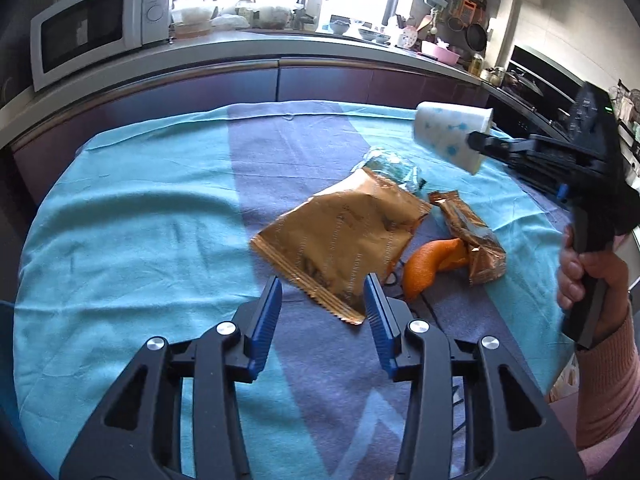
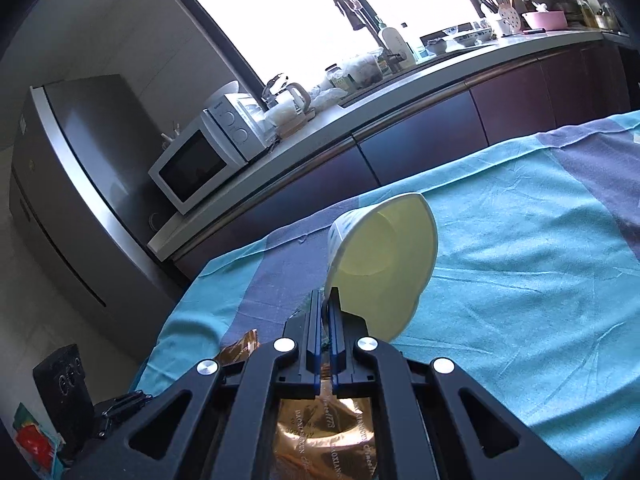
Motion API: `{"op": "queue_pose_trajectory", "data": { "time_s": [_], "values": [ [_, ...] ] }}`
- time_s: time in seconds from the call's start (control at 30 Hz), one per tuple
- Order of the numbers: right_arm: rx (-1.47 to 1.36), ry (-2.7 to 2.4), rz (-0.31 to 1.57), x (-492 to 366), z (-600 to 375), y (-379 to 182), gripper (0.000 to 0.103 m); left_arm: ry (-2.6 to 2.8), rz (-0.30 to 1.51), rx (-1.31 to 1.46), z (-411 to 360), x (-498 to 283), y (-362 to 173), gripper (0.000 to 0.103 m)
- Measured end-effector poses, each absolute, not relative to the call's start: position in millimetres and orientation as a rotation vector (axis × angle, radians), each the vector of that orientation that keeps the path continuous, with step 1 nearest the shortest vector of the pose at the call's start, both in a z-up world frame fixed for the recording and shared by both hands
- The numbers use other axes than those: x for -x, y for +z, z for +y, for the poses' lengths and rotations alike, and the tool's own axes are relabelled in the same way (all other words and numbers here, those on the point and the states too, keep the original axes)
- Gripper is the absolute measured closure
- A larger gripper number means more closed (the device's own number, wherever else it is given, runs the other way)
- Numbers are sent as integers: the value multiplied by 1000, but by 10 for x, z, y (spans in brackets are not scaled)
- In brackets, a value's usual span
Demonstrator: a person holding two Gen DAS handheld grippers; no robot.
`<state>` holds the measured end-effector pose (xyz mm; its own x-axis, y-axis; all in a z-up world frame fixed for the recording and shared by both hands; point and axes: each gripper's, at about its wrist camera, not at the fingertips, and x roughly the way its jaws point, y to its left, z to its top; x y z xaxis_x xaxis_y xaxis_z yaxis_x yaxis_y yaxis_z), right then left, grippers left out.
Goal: Collect trash
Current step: 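Grasp the dotted paper cup rim with the right gripper, then lift the paper cup with the right gripper while the left gripper grasps the gold snack bag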
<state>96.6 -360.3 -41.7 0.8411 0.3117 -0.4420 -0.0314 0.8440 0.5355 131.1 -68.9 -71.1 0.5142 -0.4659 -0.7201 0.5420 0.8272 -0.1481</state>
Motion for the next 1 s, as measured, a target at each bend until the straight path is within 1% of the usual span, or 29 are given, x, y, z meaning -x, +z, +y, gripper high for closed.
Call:
{"op": "queue_pose_trajectory", "data": {
  "time_s": [0.07, 0.17, 0.23, 0.3, 0.33, 0.43, 0.53, 0.57, 0.73, 0.77, 0.8, 0.83, 0.87, 0.9, 0.93, 1.0],
  "values": [
    [-520, 243, 536, -893, -3515, -356, 101, -605, 860, -85, -672, -1359, -743, 56],
    [-470, 321, 557, -839, -3307, -330, 101, -602, 890, -88, -685, -1420, -796, 55],
    [-440, 368, 582, -835, -3158, -346, 101, -592, 899, -91, -705, -1444, -816, 53],
    [-412, 406, 611, -852, -3029, -390, 101, -588, 905, -88, -702, -1474, -822, 46],
    [-392, 409, 629, -865, -2976, -416, 101, -582, 910, -86, -701, -1494, -820, 45],
    [-387, 403, 689, -917, -2937, -525, 101, -579, 928, -69, -711, -1546, -843, 43],
    [-392, 382, 702, -888, -2960, -572, 101, -585, 934, -59, -722, -1592, -843, 40],
    [-394, 379, 703, -879, -2979, -571, 101, -592, 940, -53, -726, -1607, -849, 37],
    [-382, 379, 717, -894, -2935, -593, 101, -632, 954, -8, -747, -1658, -857, 38],
    [-381, 381, 717, -911, -2929, -592, 100, -636, 957, 11, -742, -1679, -856, 44],
    [-381, 382, 718, -912, -2922, -597, 100, -641, 959, 28, -738, -1698, -857, 54],
    [-380, 382, 719, -920, -2913, -598, 100, -642, 964, 40, -737, -1714, -863, 57],
    [-381, 382, 721, -925, -2909, -599, 100, -644, 969, 52, -736, -1727, -874, 64],
    [-382, 384, 722, -932, -2907, -598, 100, -654, 975, 71, -730, -1741, -883, 76],
    [-378, 385, 723, -935, -2900, -595, 100, -661, 977, 79, -726, -1746, -887, 78],
    [-369, 383, 724, -938, -2883, -591, 100, -668, 966, 86, -725, -1739, -878, 79]
  ]
}}
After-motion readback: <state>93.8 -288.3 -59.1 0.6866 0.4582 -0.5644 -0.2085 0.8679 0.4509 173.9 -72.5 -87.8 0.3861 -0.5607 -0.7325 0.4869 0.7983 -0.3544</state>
